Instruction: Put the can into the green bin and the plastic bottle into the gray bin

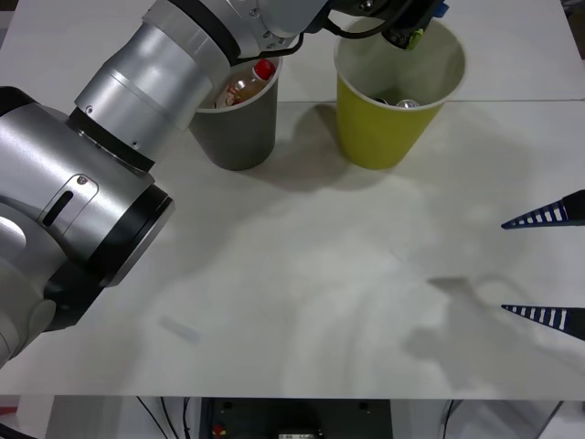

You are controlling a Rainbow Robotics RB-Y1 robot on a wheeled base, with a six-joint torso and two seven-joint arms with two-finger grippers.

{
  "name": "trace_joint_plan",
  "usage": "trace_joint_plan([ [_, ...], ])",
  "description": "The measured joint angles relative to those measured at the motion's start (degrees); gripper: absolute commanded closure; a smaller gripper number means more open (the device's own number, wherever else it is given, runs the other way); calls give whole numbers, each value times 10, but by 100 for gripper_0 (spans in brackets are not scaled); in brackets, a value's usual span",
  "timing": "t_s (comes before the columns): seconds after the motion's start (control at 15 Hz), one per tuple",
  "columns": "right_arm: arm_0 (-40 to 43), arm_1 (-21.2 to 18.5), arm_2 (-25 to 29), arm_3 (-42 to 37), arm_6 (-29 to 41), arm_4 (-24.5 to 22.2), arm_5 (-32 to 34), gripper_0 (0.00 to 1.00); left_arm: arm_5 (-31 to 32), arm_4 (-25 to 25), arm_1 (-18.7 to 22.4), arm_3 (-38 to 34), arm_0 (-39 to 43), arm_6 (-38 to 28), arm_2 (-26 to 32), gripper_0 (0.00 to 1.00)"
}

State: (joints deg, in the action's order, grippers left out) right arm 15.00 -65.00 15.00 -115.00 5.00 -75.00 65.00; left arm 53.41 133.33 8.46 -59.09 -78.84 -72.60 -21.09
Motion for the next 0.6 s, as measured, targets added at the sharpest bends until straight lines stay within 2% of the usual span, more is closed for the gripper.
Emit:
trace_joint_plan([
  [0.07, 0, 0, 0, 0, 0, 0, 0, 0, 0, 1, 0, 0, 0, 0, 0, 0],
  [0.33, 0, 0, 0, 0, 0, 0, 0, 0, 22, 7, 5, -1, 0, 13, 0, 0],
  [0.6, 0, 0, 0, 0, 0, 0, 0, 0, 64, -36, 55, -42, 1, 15, 0, 0],
])
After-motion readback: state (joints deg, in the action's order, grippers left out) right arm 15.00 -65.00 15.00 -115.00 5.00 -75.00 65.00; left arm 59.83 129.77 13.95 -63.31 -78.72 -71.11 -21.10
